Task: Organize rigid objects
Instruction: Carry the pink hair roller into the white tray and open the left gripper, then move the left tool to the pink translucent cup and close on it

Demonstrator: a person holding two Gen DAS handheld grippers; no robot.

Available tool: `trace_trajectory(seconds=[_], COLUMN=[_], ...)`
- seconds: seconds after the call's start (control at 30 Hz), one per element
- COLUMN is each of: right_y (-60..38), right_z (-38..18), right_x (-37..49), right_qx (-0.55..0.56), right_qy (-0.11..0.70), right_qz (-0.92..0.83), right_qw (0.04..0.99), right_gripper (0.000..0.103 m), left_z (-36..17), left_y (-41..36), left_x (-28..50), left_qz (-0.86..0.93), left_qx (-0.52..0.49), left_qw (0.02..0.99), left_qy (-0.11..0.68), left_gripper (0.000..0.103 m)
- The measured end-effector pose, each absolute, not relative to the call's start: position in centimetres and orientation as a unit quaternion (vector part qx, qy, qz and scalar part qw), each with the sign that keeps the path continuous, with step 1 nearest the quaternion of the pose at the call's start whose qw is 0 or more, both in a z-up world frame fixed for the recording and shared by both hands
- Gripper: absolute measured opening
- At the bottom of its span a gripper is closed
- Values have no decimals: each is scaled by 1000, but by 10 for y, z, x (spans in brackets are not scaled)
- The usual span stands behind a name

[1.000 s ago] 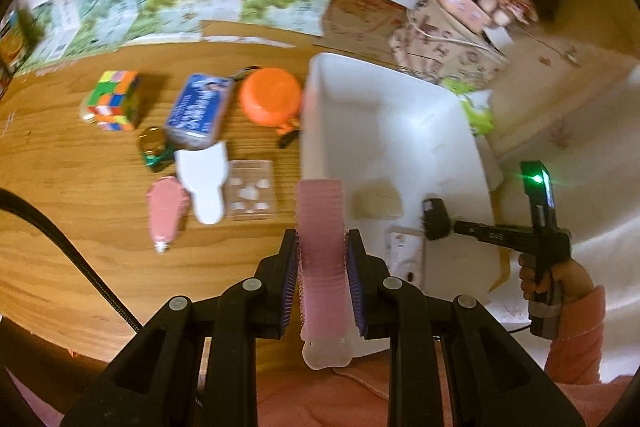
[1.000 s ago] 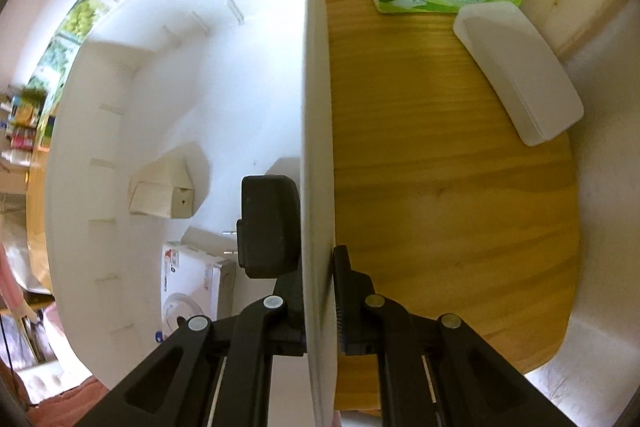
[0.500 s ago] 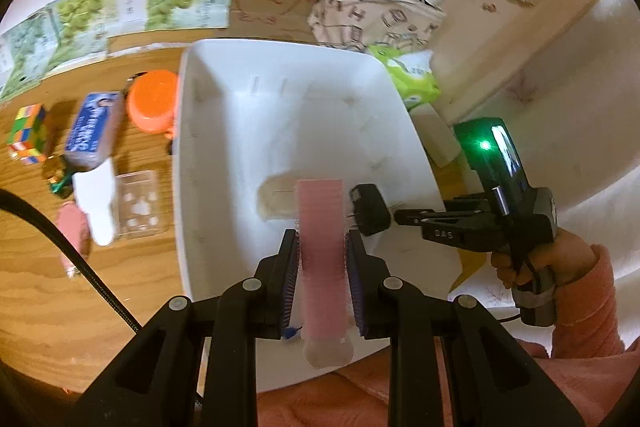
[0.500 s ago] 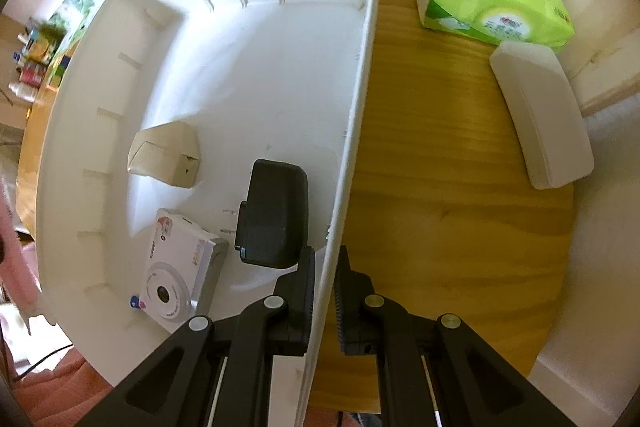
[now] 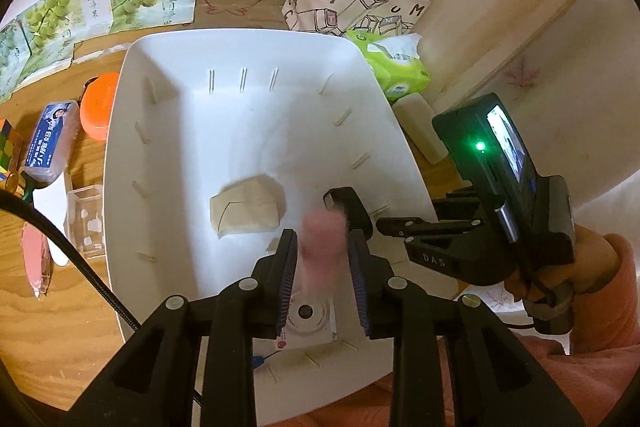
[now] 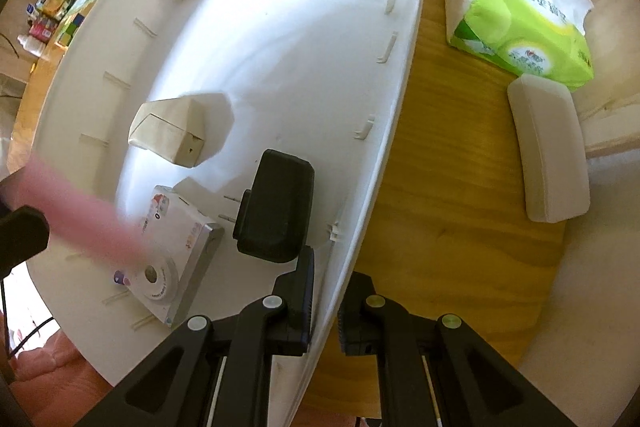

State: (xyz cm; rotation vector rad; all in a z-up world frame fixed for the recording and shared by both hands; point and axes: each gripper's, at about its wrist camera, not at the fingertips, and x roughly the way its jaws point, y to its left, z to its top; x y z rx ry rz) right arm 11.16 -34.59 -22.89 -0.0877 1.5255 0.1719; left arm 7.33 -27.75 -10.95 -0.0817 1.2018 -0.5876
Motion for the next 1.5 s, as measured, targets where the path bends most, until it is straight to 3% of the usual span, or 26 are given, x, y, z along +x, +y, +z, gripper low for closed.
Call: trace_trajectory(seconds=[0.13, 0.3, 1.2, 1.5], right_y=[-343, -344, -371, -399], right_z=[-230, -223, -217, -225], right_x=[113, 114, 85, 70], right_qx=[-43, -36, 103, 142], right_qy=[690, 690, 682, 673], right_qz=[78, 73, -60, -100], right_qw=[718, 719, 721, 719], right_gripper=[10, 9, 6, 8], left_z=[-107, -103, -102, -118], left_y=[-277, -271, -119, -68], left_x=[74, 74, 89, 108], left_qz=[-268, -256, -161, -140], left_qx=[-41, -40, -16, -6], left_qw=[790, 800, 806, 794], left_qy=[550, 542, 569, 591], left_gripper=[40, 58, 59, 78])
